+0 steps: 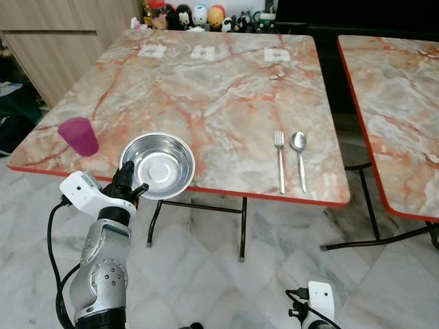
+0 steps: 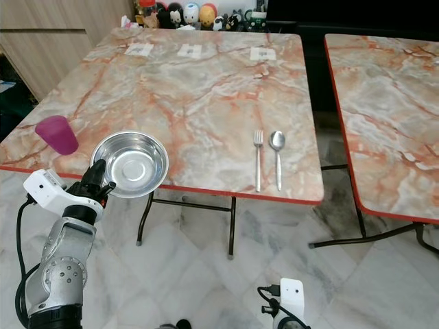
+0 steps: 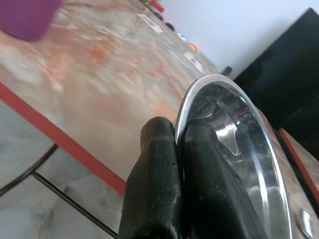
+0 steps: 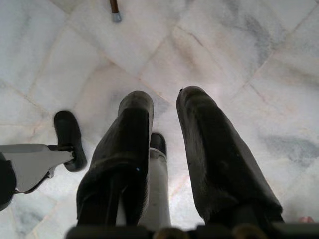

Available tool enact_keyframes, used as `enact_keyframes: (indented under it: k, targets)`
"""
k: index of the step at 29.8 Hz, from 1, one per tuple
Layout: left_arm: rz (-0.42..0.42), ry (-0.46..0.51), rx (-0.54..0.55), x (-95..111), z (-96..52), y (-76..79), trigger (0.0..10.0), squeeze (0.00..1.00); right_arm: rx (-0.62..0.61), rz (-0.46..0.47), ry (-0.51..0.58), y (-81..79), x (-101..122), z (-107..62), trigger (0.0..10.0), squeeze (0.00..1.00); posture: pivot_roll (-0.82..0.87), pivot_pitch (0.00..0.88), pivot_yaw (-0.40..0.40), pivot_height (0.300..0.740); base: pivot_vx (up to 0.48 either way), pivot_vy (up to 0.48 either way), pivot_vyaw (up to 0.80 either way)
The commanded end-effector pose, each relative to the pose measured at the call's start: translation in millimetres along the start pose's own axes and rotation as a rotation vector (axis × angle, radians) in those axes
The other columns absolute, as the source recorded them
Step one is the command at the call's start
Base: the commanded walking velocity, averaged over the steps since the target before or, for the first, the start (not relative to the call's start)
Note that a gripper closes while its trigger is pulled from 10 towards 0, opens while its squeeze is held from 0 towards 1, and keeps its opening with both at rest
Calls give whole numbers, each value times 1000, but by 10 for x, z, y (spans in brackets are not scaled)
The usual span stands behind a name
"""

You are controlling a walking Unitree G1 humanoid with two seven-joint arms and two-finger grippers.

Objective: Setting the table

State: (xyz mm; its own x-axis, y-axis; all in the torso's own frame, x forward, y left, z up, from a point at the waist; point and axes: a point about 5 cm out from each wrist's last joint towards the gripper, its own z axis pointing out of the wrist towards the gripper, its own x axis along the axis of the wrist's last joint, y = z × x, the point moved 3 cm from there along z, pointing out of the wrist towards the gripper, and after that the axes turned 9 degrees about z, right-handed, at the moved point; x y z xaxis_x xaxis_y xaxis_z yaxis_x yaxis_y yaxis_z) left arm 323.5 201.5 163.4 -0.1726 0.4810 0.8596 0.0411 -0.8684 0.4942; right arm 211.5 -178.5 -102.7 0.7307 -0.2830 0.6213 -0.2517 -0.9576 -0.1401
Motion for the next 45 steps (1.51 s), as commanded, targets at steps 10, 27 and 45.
enact_keyframes:
  k: [10, 27, 45]
  targets:
    - [10, 26, -40, 98, 43, 96, 10000, 0, -5, -15, -15, 6, -46, -8, 10000, 0, 23, 111, 11, 740, 0, -382, 61]
    - [18, 43, -94, 177, 78, 215, 10000, 0, -7, 24, -7, -9, -46, -8, 10000, 0, 24, 105, 16, 740, 0, -388, 157]
    - [25, 81, -130, 345, 106, 289, 10000, 0, -37, 43, -12, 153, -45, -24, 10000, 0, 29, 102, 18, 740, 0, -393, -246]
